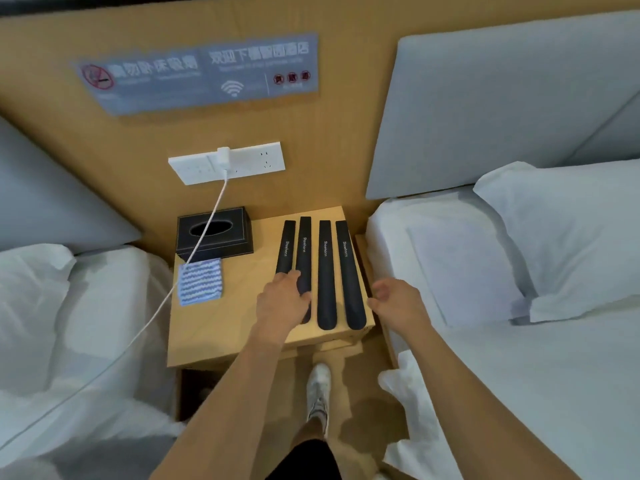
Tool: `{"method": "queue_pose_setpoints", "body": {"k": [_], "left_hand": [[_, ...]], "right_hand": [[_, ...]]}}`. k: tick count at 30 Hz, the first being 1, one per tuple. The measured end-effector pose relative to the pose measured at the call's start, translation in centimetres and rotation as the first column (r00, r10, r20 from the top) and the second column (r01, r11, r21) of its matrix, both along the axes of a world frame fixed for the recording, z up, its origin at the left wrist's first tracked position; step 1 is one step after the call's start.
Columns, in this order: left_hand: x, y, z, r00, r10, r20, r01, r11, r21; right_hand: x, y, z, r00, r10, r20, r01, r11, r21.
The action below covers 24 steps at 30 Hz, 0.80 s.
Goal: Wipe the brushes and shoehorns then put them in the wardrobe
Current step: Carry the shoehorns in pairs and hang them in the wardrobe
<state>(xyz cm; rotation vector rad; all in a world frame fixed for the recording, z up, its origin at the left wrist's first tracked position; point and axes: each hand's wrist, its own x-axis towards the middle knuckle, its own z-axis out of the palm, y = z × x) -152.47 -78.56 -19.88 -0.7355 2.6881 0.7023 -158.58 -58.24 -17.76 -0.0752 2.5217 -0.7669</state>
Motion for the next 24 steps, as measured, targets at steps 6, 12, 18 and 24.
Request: {"method": "queue_pose_setpoints", "body": {"k": [6, 12, 18, 24], "left_hand": [[-5.7, -6.5, -7.4, 0.967, 0.007, 0.254, -0.017, 0.999, 0.034], [-8.7, -9.5, -14.3, 0.934, 0.102, 0.343, -0.139, 0.987, 0.084], [-10.7, -10.1, -18.3, 0.907, 0.202, 0.37, -0.223, 0.975, 0.014], [-11.7, -11.2, -20.6, 0.894, 0.219, 0.392, -0.247, 0.969, 0.022]], "right_hand": [[-5.0, -4.2, -8.9, 0.988, -0.087, 0.126, 0.072, 0.99, 0.124], [-8.2, -6.3, -16.2, 0.977, -0.114, 0.181, 0.078, 0.978, 0.192], [-9.8, -8.0, -19.9, 0.973, -0.144, 0.177, 0.089, 0.954, 0.286], [-10.6, -8.6, -22.2, 0.959, -0.196, 0.203, 0.137, 0.952, 0.272]]}}
